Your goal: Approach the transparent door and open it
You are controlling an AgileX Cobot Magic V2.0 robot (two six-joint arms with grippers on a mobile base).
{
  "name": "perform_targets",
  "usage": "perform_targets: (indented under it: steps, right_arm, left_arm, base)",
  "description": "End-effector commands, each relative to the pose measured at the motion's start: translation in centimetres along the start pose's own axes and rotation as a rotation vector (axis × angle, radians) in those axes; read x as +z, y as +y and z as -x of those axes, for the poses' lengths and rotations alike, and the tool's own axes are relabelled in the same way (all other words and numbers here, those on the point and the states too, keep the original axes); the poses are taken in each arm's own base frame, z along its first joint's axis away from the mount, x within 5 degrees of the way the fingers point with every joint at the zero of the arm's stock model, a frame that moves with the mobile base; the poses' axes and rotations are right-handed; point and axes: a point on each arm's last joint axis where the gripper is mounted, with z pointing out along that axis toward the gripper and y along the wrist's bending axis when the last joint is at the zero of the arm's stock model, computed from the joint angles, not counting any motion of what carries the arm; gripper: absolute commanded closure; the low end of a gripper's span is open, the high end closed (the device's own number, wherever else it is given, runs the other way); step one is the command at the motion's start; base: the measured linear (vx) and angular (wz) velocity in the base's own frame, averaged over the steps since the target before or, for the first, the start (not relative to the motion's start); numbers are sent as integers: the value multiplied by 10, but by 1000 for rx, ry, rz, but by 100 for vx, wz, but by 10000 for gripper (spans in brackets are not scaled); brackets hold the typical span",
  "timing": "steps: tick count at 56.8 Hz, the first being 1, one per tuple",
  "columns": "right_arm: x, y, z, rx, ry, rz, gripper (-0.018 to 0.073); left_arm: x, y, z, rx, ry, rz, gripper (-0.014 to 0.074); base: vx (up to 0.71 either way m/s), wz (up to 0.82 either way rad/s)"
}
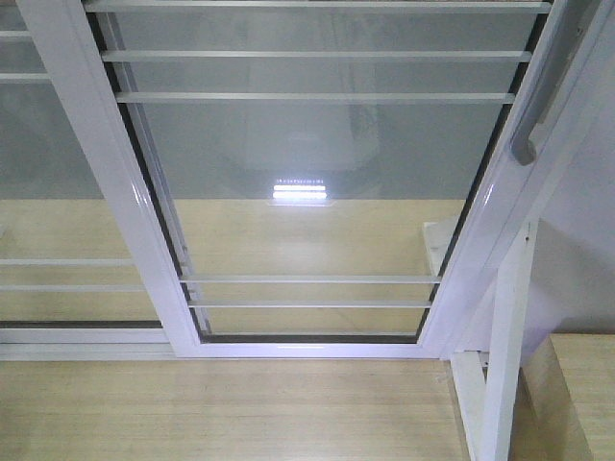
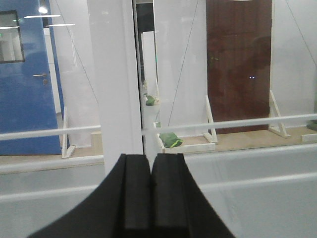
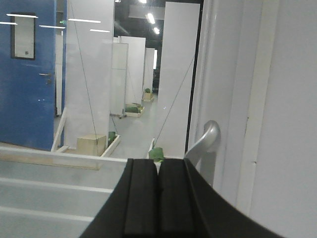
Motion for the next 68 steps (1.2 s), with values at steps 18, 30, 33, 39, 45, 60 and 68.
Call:
perform_targets:
  steps: [18,30,33,39,45,60,68]
  right_arm:
    - [91,-4,34,-6,9,-13,564]
    - [96,-4,28,-4,44,-8,561]
    - [96,-4,28,-2,44,-8,560]
    - [96,-4,27,-4,50,-6,536]
    - [95,-3,27,-4,55,-5,466]
    - [96,-4,27,-3,52,-6,109]
    - [96,-4,29,-3,28,-11,-45]
  left_arm:
    - [114,4,61,-168,-74,5,602]
    - [119,3,56,-163,-51,4,601]
    - [120,3,55,-161,-47,4,595]
    - [123,3,52,-161,-37,4,559]
    - [123,3,51,-161,-25,3,485]
    - [123,3,51,-161,-25,3,192]
    - [123,3,52,-161,-38,4,97]
  base:
    - [0,0]
    - [0,0]
    - [0,0]
    - [0,0]
    - [0,0]
    - [0,0]
    - [0,0]
